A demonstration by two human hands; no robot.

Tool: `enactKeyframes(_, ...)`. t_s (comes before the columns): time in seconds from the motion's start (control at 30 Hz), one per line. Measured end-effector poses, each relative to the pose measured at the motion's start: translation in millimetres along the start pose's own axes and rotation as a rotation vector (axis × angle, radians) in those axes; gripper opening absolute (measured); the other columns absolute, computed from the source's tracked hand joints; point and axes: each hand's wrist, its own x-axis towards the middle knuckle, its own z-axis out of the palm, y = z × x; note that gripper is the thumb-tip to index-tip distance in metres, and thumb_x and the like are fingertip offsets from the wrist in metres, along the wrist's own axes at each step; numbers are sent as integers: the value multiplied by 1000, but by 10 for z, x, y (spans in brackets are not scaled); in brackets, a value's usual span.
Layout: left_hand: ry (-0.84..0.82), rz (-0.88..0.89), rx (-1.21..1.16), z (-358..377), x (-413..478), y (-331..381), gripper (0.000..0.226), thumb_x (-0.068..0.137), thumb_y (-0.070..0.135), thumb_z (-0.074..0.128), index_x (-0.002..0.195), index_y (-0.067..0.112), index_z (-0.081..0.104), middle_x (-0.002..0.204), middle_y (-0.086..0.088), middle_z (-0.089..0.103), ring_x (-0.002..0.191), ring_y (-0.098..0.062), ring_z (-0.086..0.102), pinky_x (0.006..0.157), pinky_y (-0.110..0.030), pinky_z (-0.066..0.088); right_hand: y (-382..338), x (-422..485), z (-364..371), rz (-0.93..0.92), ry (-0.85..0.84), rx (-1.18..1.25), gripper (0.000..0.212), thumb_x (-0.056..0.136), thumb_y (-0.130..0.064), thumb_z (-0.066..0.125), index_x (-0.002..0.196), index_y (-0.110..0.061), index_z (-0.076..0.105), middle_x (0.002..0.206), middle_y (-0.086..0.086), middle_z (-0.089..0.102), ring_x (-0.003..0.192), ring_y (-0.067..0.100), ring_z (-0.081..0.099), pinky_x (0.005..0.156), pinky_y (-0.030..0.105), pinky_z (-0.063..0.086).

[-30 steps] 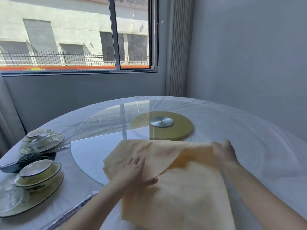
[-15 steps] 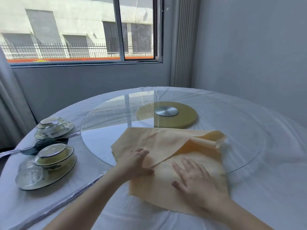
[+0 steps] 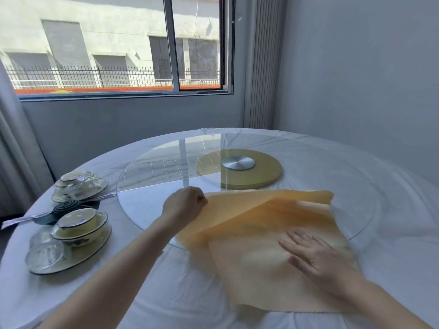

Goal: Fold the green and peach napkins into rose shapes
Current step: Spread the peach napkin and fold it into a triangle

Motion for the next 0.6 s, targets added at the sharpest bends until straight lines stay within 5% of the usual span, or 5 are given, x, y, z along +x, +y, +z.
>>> enactKeyframes(0.17,93,-77,0,-91,307,-61,25,86,41,62,79,17,62,78,3,61,73,-19,54,53,-26,34,-1,8,25,24,44,48,109,43,-87,-33,136,-51,13,145,-24,2,141,-3,2,110,19,2)
enactKeyframes(0.3,130,-117,-158,-1,321,-109,26,82,43,67,77,19,61,75,6,60,71,-16,56,50,-25,33,-176,95,-83,47,183,49,115,53,-86,-27,131,-44,47,141,-18,43,135,2,31,105,23,18)
enactKeyframes(0.47,99,-86,-180,143,223,-48,24,81,46,66,81,22,61,81,8,64,74,-15,57,54,-25,36,-731,505,-233,-74,220,-105,85,80,-71,-11,130,-39,50,141,0,47,127,16,48,105,38,33)
enactKeyframes(0.6,20,-172,-346,68,177,-130,39,77,45,70,107,23,55,87,9,62,71,-15,59,62,-28,46,-934,920,-129,-108,9,-182,84,74,-80,-1,147,-40,11,158,-2,-5,145,15,-3,115,41,0)
